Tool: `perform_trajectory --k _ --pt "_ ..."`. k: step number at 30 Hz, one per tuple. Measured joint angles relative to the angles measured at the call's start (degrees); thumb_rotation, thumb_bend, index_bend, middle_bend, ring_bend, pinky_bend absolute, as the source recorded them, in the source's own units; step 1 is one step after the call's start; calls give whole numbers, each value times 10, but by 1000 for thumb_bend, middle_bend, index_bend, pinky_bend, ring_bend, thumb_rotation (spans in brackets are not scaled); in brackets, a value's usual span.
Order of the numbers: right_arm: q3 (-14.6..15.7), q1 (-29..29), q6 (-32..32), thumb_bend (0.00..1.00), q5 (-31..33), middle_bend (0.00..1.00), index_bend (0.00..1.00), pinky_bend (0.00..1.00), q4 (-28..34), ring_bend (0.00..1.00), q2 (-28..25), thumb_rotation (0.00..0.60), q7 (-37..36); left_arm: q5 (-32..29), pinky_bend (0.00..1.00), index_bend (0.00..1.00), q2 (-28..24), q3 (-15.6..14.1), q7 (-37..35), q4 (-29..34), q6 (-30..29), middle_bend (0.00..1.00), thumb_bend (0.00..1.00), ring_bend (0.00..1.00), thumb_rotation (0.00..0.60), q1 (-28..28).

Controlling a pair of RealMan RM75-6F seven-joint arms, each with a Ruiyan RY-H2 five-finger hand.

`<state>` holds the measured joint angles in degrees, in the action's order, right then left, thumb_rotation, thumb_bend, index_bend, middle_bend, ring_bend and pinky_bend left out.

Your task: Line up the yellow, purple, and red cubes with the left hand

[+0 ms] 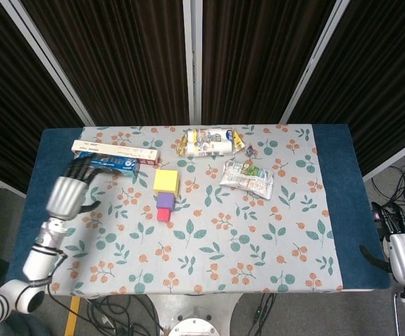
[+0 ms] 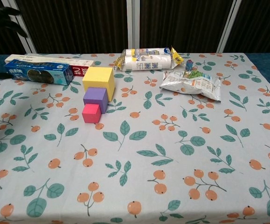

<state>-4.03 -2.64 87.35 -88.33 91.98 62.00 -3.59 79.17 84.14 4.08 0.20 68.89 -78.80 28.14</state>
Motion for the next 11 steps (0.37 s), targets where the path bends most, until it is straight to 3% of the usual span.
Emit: perform_trajectory --k 4,11 --pt "4 -8 -10 149 -12 130 77 57 -12 0 0 600 -21 -34 132 295 -40 9 -6 27 -24 144 14 117 600 -56" --pt "10 -16 -12 153 -29 127 76 46 -20 0 4 600 -32 -47 132 291 -72 -11 45 90 -68 145 14 117 600 -128"
